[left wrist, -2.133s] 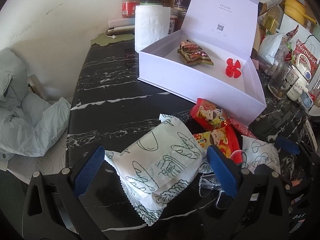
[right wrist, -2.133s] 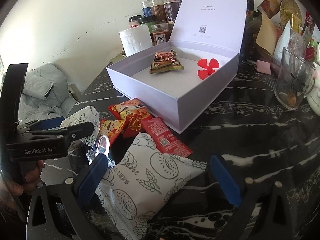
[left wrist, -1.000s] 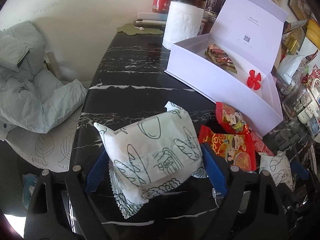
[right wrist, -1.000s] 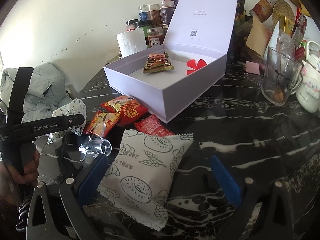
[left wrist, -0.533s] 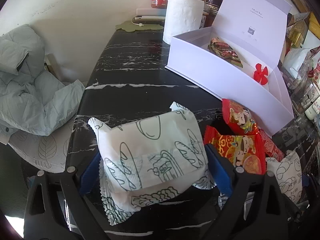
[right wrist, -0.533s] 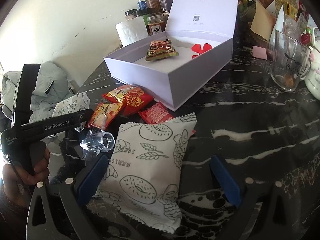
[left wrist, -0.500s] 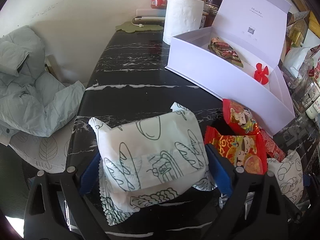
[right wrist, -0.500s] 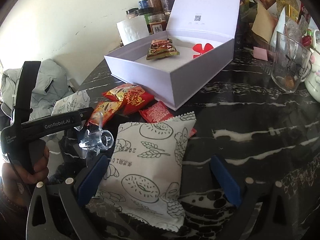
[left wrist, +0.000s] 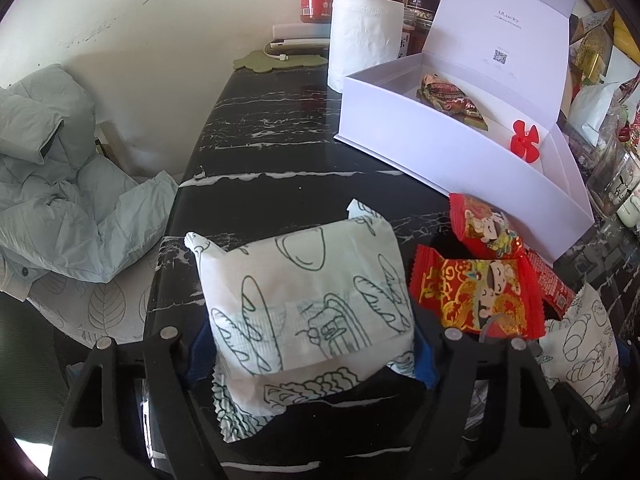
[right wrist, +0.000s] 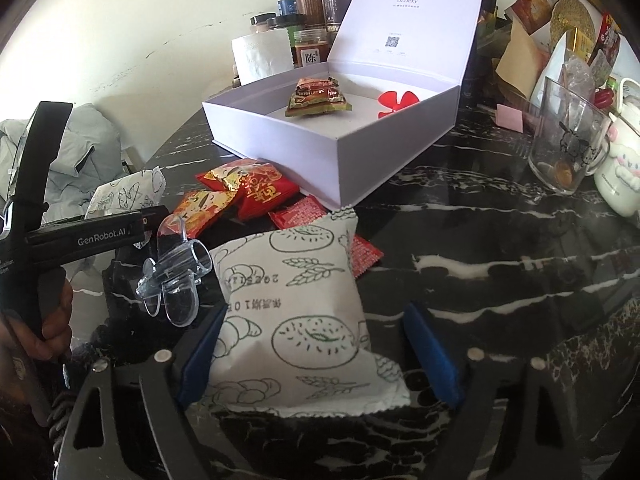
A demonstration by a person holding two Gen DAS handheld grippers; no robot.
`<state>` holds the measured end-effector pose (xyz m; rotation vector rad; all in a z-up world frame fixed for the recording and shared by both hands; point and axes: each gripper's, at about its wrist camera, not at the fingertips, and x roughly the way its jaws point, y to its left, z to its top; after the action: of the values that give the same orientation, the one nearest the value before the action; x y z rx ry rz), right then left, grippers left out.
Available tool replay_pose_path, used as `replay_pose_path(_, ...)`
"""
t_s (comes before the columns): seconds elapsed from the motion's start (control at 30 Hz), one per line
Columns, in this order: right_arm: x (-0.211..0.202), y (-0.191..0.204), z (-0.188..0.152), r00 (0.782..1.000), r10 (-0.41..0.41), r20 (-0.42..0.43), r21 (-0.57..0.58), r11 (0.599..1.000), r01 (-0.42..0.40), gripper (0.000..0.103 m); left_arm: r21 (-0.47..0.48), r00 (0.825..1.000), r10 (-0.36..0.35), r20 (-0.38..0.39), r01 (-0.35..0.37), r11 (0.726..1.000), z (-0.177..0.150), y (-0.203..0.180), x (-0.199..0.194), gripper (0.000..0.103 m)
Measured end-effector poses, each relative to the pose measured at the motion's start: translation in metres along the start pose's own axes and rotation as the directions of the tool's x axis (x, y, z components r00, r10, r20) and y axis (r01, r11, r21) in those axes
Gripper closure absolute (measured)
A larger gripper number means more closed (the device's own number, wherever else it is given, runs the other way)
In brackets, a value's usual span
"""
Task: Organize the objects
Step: 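Lift both white bags and carry them toward the white box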
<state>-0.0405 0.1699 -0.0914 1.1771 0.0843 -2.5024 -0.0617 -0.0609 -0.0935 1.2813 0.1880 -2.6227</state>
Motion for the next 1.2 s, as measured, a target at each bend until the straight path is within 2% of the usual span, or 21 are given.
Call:
replay_pose_path(0.03, -0.001, 0.000, -0.001, 1.000, 0.003, 0.006, -0.003, 1.000, -0.003, 0.028, 0.002, 1.000, -0.001, 0.000, 0.001, 1.000, 0.000, 0.000, -0.001, 0.030)
replay_pose_path(0.37, -0.006, -0.009, -0.002, 0.999, 0.042, 0.021, 0.040, 0.998, -0.043, 0.034, -0.011, 0.999, -0.041, -0.017, 0.041, 0.999, -0.006, 0.000, -0.008, 0.036)
replay_pose_path(0.57, -0.010, -0.012, -0.003, 0.998, 0.057, 0.027, 0.051, 0.997, -0.058, 0.042, -0.021, 0.998, -0.056, -0.019, 0.056, 0.998, -0.008, 0.001, -0.015, 0.036)
replay_pose_path(1.2, -0.044, -0.009, -0.003, 0.994, 0.076, 0.081, 0.024, 0.997, -0.078, 0.045, 0.011, 0.998, -0.065, 0.027, 0.065, 0.998, -0.007, -0.009, -0.050, 0.036)
